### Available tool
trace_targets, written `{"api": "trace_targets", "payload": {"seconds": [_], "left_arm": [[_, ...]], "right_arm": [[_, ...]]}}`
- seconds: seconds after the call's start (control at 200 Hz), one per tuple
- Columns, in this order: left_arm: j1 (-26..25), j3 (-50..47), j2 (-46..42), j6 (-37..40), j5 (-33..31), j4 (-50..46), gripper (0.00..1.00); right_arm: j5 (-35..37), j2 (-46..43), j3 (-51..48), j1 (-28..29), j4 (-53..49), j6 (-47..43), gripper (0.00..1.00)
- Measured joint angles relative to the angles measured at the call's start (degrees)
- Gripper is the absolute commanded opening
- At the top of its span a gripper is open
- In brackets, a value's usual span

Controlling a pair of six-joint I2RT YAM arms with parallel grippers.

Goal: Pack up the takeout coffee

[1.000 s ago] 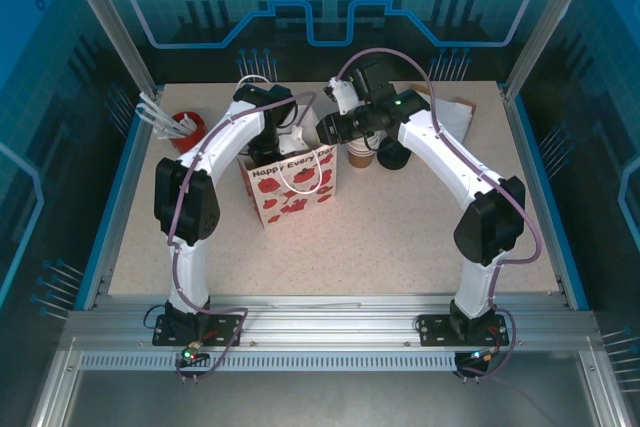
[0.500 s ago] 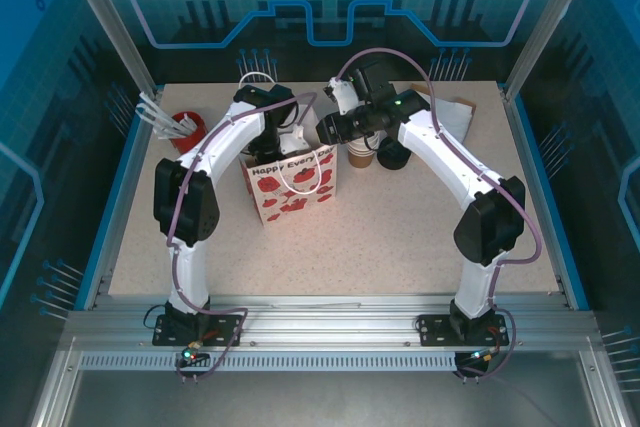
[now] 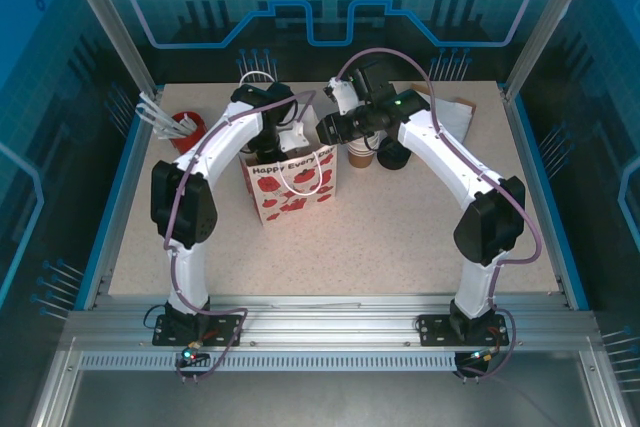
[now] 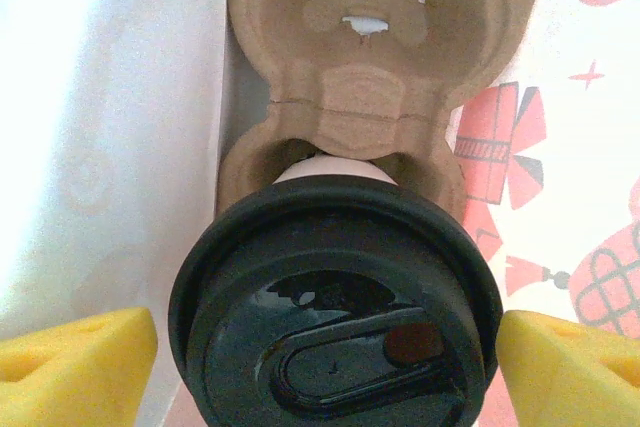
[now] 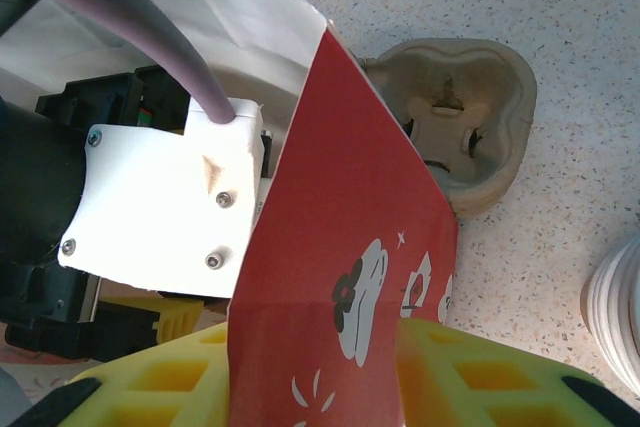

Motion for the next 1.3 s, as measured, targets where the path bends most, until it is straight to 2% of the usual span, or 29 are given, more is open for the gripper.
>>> {"api": "trace_targets", "payload": {"seconds": [0.86,1.301], "left_arm": [[0.0,0.1,-4.3,-1.1,0.8,-0.4,0.92],[0.0,3.8,-8.3,-1.3,3.5,-1.9,0.92]], "right_arm": [[0.0,0.1,0.3,0.1,-0.4,0.0,0.41],[0.0,0.1,0.3,0.1,-0.4,0.0,0.41]]}}
